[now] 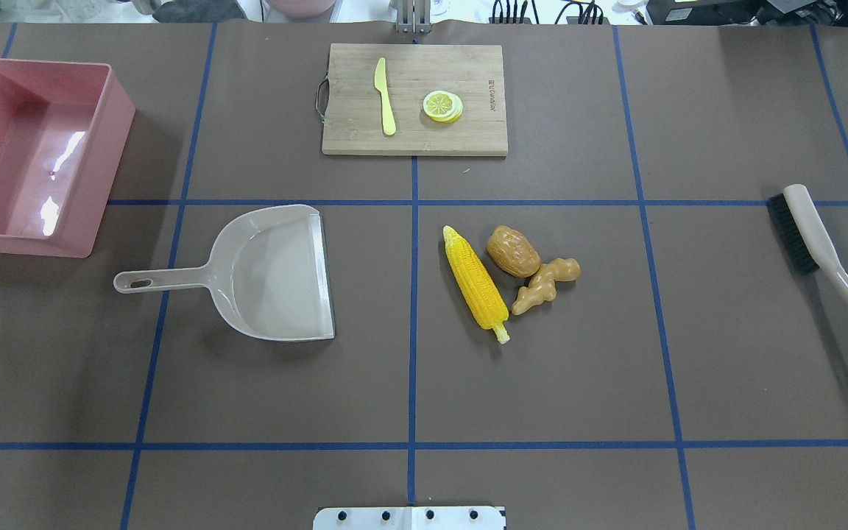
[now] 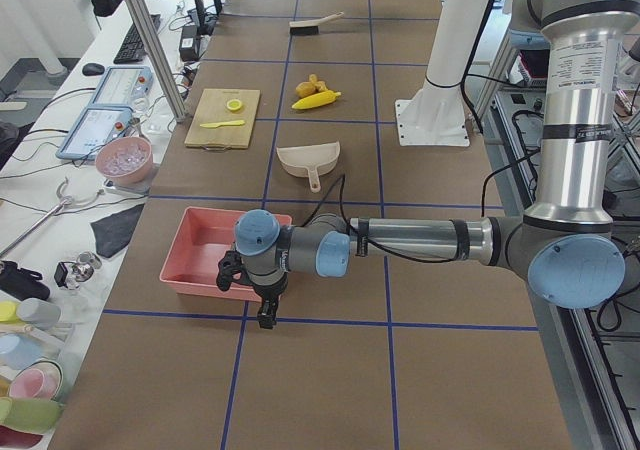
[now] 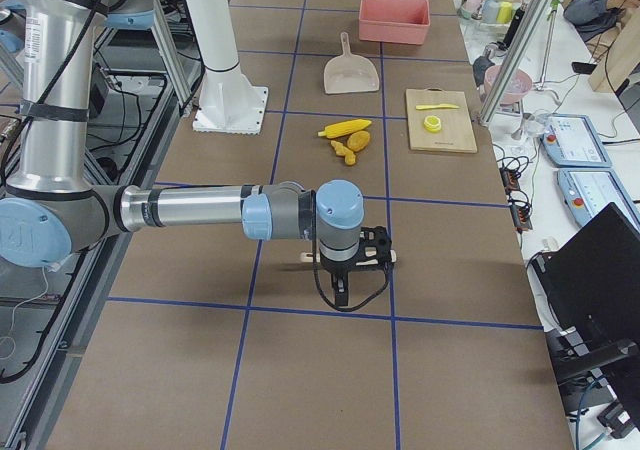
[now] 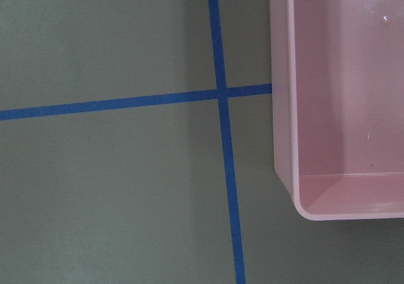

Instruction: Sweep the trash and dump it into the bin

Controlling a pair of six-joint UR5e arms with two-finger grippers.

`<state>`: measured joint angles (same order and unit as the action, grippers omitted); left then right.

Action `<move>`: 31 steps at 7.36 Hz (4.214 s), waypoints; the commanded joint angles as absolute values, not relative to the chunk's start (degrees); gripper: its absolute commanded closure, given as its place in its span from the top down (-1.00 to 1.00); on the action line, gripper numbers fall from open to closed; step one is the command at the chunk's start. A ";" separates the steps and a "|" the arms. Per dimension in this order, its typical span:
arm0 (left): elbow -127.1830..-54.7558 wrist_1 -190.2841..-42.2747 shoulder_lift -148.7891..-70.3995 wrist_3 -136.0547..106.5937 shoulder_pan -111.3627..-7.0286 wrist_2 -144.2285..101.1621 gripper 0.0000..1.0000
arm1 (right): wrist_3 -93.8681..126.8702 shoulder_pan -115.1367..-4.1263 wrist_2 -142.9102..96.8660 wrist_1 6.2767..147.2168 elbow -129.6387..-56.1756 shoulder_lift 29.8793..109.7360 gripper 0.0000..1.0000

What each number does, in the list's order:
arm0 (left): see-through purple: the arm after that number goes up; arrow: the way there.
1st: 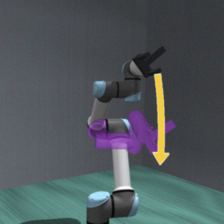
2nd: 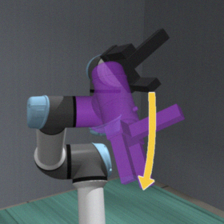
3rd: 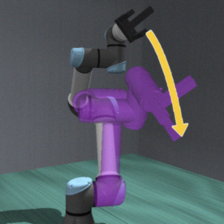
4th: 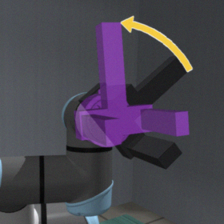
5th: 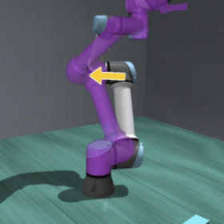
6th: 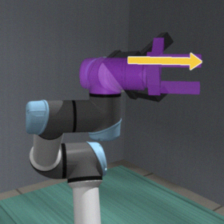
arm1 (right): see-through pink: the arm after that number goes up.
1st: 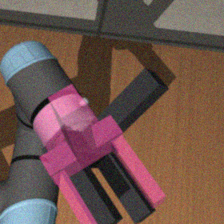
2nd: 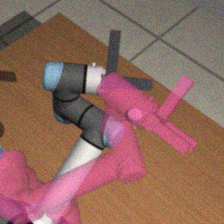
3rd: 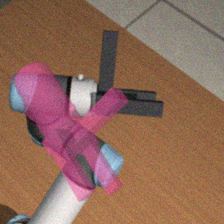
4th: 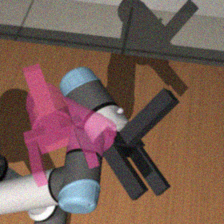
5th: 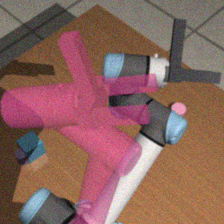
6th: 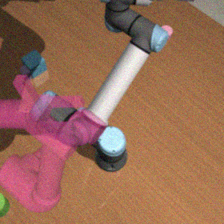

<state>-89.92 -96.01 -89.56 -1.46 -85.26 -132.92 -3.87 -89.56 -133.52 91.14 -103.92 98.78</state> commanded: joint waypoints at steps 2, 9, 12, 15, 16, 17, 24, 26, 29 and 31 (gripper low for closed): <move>-94.55 -95.63 -85.53 -1.32 -87.80 -132.98 0.96 | -4.04 -89.56 -133.94 90.70 -104.24 99.14 1.00; -92.81 -95.62 -86.04 -1.32 -87.89 -132.98 0.96 | -3.78 -89.74 -132.10 91.23 -106.17 99.67 1.00; -93.34 -95.54 -86.04 -1.41 -90.69 -133.15 0.96 | 5.25 -86.07 -131.75 91.41 -109.14 100.55 1.00; -93.87 -95.01 -85.60 -1.58 -90.70 -132.80 0.96 | 9.46 -76.50 -131.84 90.71 -112.76 104.06 1.00; -93.87 -94.84 -86.30 -1.58 -90.62 -132.80 0.96 | 9.84 -74.73 -131.75 90.79 -113.55 104.50 1.00; -95.09 -94.22 -86.66 -1.50 -90.62 -132.80 0.96 | 10.19 -73.05 -131.40 90.70 -113.64 105.72 1.00; -103.79 -75.06 -106.59 -1.32 -82.90 -132.27 0.96 | 19.82 -65.49 -128.32 82.63 -104.51 101.96 1.00; -106.77 -76.81 -108.18 1.21 -76.15 -132.28 0.97 | 21.88 -64.08 -128.41 82.09 -104.50 101.69 1.00; -113.36 -76.99 -110.03 14.18 -64.90 -127.57 0.97 | 21.88 -62.49 -128.41 82.09 -103.54 101.78 1.00; -114.70 -76.90 -110.04 26.31 -57.43 -124.19 0.97 | 21.88 -61.70 -128.41 81.83 -103.10 101.78 1.00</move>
